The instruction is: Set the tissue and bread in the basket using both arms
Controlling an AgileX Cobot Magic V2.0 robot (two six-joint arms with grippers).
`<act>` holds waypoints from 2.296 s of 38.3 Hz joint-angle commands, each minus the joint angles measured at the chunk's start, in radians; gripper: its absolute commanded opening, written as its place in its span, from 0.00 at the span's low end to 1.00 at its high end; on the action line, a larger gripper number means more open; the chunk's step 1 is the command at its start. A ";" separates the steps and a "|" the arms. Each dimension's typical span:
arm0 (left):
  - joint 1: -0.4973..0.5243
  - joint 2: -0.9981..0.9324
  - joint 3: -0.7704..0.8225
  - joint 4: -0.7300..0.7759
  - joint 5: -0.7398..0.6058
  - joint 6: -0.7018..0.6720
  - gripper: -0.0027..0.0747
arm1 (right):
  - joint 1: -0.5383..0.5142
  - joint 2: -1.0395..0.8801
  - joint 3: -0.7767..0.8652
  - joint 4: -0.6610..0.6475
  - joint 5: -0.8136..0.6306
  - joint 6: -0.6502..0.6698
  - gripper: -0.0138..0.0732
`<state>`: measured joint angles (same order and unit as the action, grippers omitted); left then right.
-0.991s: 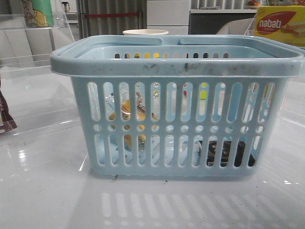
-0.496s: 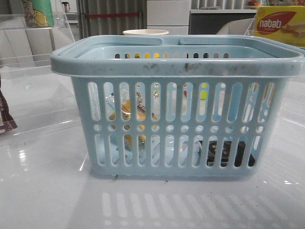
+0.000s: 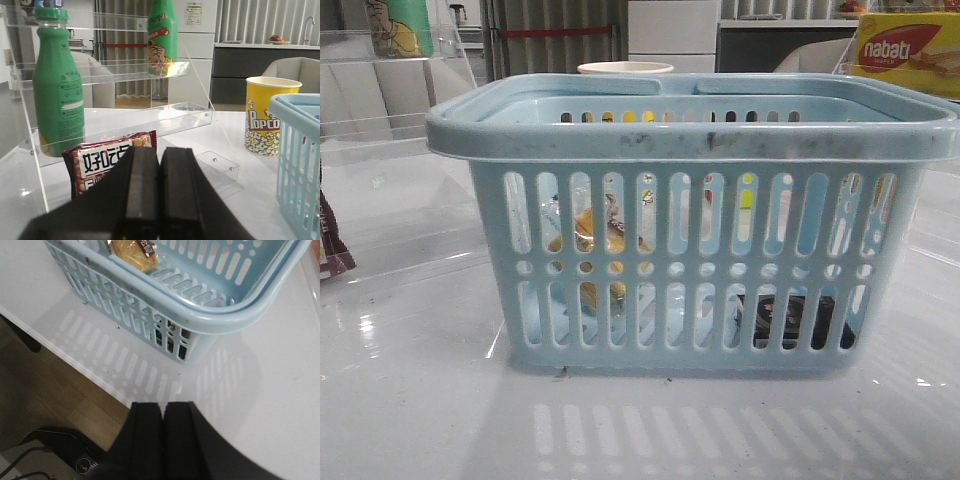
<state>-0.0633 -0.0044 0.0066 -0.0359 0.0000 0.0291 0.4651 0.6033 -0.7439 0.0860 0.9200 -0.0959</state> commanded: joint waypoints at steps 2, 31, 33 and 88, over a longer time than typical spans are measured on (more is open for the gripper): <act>0.001 -0.018 0.005 -0.010 -0.088 -0.008 0.15 | 0.001 0.001 -0.026 -0.001 -0.058 -0.001 0.22; 0.001 -0.018 0.005 -0.010 -0.088 -0.008 0.15 | 0.001 0.001 -0.026 -0.001 -0.058 -0.001 0.22; 0.001 -0.018 0.005 -0.010 -0.088 -0.008 0.15 | 0.001 0.000 -0.025 -0.001 -0.057 -0.001 0.22; 0.001 -0.016 0.005 -0.010 -0.088 -0.008 0.15 | -0.430 -0.633 0.767 -0.012 -0.995 0.056 0.22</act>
<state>-0.0613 -0.0044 0.0066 -0.0396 0.0000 0.0291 0.0424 -0.0106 0.0279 0.0860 0.0586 -0.0749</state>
